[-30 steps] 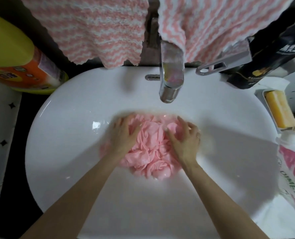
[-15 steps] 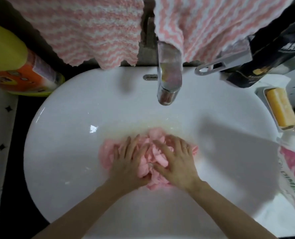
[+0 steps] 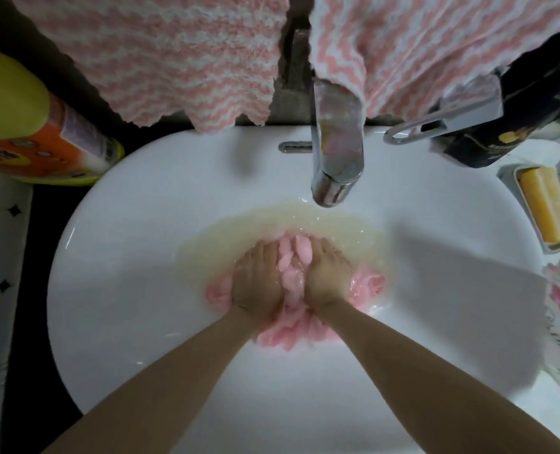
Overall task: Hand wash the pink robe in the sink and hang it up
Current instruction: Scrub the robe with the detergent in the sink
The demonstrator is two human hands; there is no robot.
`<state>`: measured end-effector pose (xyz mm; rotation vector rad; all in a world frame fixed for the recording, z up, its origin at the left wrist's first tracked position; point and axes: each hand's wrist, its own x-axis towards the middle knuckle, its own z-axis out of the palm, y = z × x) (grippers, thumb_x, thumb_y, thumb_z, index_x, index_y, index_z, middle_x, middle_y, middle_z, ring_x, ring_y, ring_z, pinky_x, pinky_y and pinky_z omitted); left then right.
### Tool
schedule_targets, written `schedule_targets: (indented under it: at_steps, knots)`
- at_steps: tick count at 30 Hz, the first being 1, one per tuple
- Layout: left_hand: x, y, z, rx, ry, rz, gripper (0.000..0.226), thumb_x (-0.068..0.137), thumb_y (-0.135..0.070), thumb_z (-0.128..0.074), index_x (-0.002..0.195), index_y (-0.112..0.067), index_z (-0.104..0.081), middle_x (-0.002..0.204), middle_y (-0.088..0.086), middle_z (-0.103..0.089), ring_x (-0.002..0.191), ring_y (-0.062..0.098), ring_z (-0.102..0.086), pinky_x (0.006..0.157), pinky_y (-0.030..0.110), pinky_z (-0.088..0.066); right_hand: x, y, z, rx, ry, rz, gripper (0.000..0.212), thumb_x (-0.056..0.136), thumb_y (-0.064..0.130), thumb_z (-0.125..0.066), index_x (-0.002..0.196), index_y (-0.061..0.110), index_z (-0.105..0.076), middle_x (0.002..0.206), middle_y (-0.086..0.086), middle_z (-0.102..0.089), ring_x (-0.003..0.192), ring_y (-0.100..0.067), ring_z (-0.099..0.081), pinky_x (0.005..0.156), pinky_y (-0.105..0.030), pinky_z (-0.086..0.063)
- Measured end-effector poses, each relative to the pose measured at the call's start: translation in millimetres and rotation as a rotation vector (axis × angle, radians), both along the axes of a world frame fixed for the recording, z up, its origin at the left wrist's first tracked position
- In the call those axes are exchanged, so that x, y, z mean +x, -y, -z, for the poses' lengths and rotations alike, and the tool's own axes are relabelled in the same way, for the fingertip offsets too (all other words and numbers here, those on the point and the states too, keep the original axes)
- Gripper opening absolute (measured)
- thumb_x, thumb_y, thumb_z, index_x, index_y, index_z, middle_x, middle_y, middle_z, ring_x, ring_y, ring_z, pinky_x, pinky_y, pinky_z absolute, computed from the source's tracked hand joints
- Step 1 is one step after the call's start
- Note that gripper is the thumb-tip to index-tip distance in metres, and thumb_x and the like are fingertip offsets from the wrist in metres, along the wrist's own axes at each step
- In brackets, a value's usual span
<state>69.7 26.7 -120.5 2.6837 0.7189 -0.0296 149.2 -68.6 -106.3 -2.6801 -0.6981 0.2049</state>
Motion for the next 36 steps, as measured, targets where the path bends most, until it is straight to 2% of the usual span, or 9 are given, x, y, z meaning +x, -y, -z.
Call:
schedule_targets:
  at_steps: [3, 6, 8, 13, 17, 25, 30, 32, 36]
  knots:
    - [25.8, -12.2, -30.2, -0.264, -0.143, -0.139, 0.027, 0.088, -0.030, -0.051, 0.109, -0.015, -0.057, 0.097, 0.006, -0.065, 0.085, 0.027, -0.064, 0.072, 0.034, -0.049, 20.6, -17.2, -14.0, -0.078, -0.337, 0.125, 0.031, 0.097, 0.028, -0.040, 0.081, 0.015, -0.064, 0.080, -0.007, -0.066, 0.077, -0.028, -0.065, 0.064, -0.029, -0.044]
    - [27.4, -15.3, -63.8, -0.442, -0.100, -0.209, 0.034, 0.082, -0.028, -0.061, 0.112, -0.013, -0.056, 0.107, 0.009, -0.063, 0.099, 0.030, -0.059, 0.082, 0.034, -0.045, 28.3, -6.2, -41.0, 0.163, -0.623, 0.217, 0.032, 0.095, 0.043, -0.045, 0.078, 0.021, -0.062, 0.083, -0.006, -0.066, 0.086, -0.030, -0.065, 0.072, -0.034, -0.049]
    - [2.0, -4.5, -81.1, -0.232, 0.100, 0.023, 0.047, 0.075, -0.034, -0.065, 0.113, -0.009, -0.053, 0.107, 0.012, -0.060, 0.094, 0.032, -0.057, 0.077, 0.036, -0.044, 15.2, 16.4, -63.4, 0.375, -0.563, 0.144, 0.011, 0.084, 0.043, -0.053, 0.085, 0.036, -0.060, 0.099, -0.002, -0.065, 0.091, -0.024, -0.063, 0.079, -0.041, -0.051]
    - [-51.1, 30.6, -40.2, 0.044, 0.121, 0.229, 0.062, 0.079, -0.039, -0.050, 0.128, -0.001, -0.054, 0.131, 0.024, -0.051, 0.119, 0.041, -0.049, 0.099, 0.049, -0.037, -13.5, 63.3, -37.9, 0.019, -0.106, -0.432, 0.075, 0.072, 0.058, -0.055, 0.141, 0.032, -0.038, 0.156, -0.005, -0.025, 0.122, -0.038, -0.048, 0.094, -0.051, -0.044]
    - [-42.7, 32.9, -19.4, 0.107, -0.038, 0.229, 0.060, 0.076, -0.037, -0.040, 0.126, -0.004, -0.049, 0.122, 0.018, -0.058, 0.107, 0.036, -0.055, 0.090, 0.047, -0.043, -25.7, 50.7, -10.8, -0.192, -0.051, -0.375, 0.075, 0.065, 0.055, -0.045, 0.136, 0.032, -0.037, 0.139, -0.010, -0.047, 0.110, -0.042, -0.054, 0.084, -0.057, -0.046]
    - [-8.8, 5.3, -1.9, 0.163, 0.075, 0.226, 0.040, 0.071, -0.047, -0.058, 0.082, -0.008, -0.062, 0.076, 0.010, -0.057, 0.070, 0.026, -0.052, 0.066, 0.036, -0.039, -2.6, 25.6, 7.2, 0.027, 0.007, -0.260, 0.037, 0.069, 0.043, -0.044, 0.097, 0.019, -0.046, 0.091, -0.011, -0.062, 0.066, -0.031, -0.061, 0.059, -0.032, -0.047]
    - [25.0, -9.3, -26.7, -0.052, 0.088, 0.192, 0.028, 0.079, -0.029, -0.046, 0.098, -0.011, -0.058, 0.077, 0.002, -0.064, 0.066, 0.021, -0.063, 0.060, 0.029, -0.049, 20.9, -4.9, -6.6, -0.042, -0.120, 0.002, 0.051, 0.089, 0.050, -0.034, 0.094, 0.013, -0.069, 0.092, -0.009, -0.071, 0.078, -0.030, -0.067, 0.065, -0.030, -0.046]
    - [39.7, -17.0, -49.3, -0.269, -0.051, 0.014, 0.025, 0.086, -0.022, -0.049, 0.106, -0.013, -0.060, 0.087, 0.001, -0.064, 0.079, 0.018, -0.063, 0.072, 0.030, -0.048, 33.0, -16.3, -12.1, -0.151, -0.306, 0.115, 0.056, 0.097, 0.054, -0.031, 0.080, 0.013, -0.065, 0.081, -0.011, -0.067, 0.078, -0.029, -0.064, 0.064, -0.030, -0.041]
    - [15.9, -16.8, -69.6, -0.262, 0.146, 0.040, 0.058, 0.070, -0.033, -0.062, 0.120, -0.006, -0.051, 0.097, 0.012, -0.066, 0.085, 0.033, -0.064, 0.068, 0.034, -0.048, 27.1, 8.8, -41.2, 0.413, -0.469, 0.165, 0.051, 0.081, 0.062, -0.041, 0.074, 0.016, -0.060, 0.071, -0.002, -0.059, 0.068, -0.022, -0.056, 0.061, -0.035, -0.044]
